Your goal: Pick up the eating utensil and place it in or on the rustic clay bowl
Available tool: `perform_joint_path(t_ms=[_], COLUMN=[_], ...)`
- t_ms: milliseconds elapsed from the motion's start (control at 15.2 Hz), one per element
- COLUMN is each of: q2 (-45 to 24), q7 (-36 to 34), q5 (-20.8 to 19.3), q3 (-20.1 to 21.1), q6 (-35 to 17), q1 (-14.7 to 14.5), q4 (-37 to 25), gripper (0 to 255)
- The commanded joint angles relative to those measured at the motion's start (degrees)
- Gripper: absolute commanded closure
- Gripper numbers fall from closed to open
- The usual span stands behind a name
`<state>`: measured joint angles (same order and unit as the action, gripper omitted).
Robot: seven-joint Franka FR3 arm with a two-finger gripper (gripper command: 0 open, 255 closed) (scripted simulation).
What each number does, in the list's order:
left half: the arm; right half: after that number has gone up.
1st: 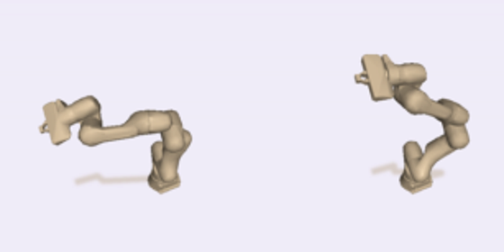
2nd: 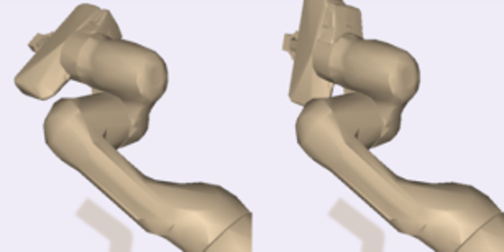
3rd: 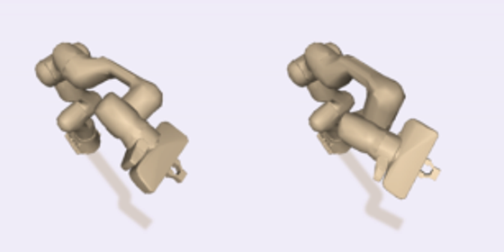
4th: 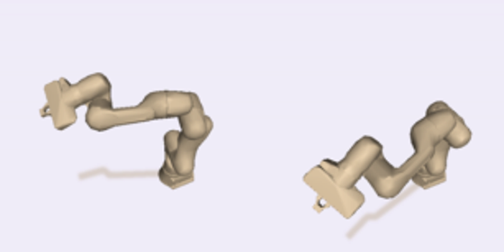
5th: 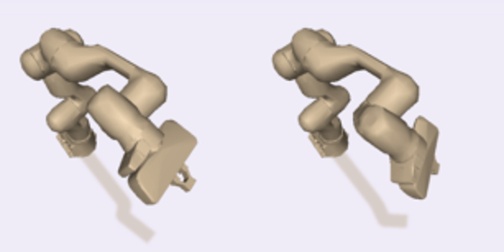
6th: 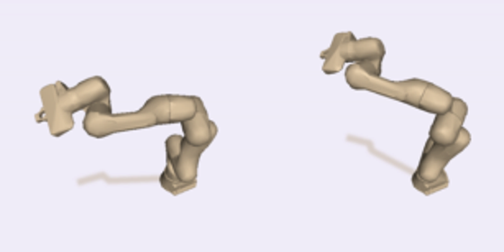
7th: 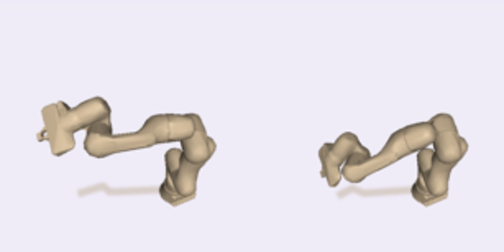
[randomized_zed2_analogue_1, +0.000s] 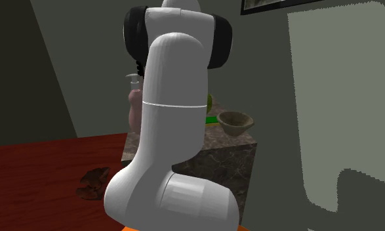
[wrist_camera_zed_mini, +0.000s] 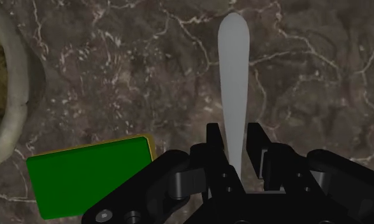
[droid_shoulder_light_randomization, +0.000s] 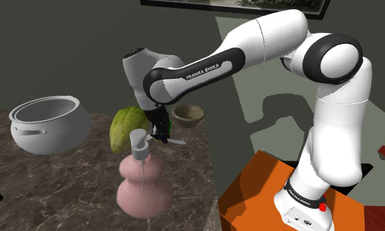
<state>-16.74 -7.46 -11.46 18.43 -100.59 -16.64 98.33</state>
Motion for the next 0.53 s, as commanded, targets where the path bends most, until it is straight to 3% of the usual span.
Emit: perform_joint_path(t_ms=[0,462], q2=[0.5,1.6], q7=[0.3,1.0], q5=[0.2,0.7], q3=[0.1,0.2], q6=[1.4,6.3], q1=[0.0,-0.1], q4=[-0.9,-4.9], gripper=[255,255])
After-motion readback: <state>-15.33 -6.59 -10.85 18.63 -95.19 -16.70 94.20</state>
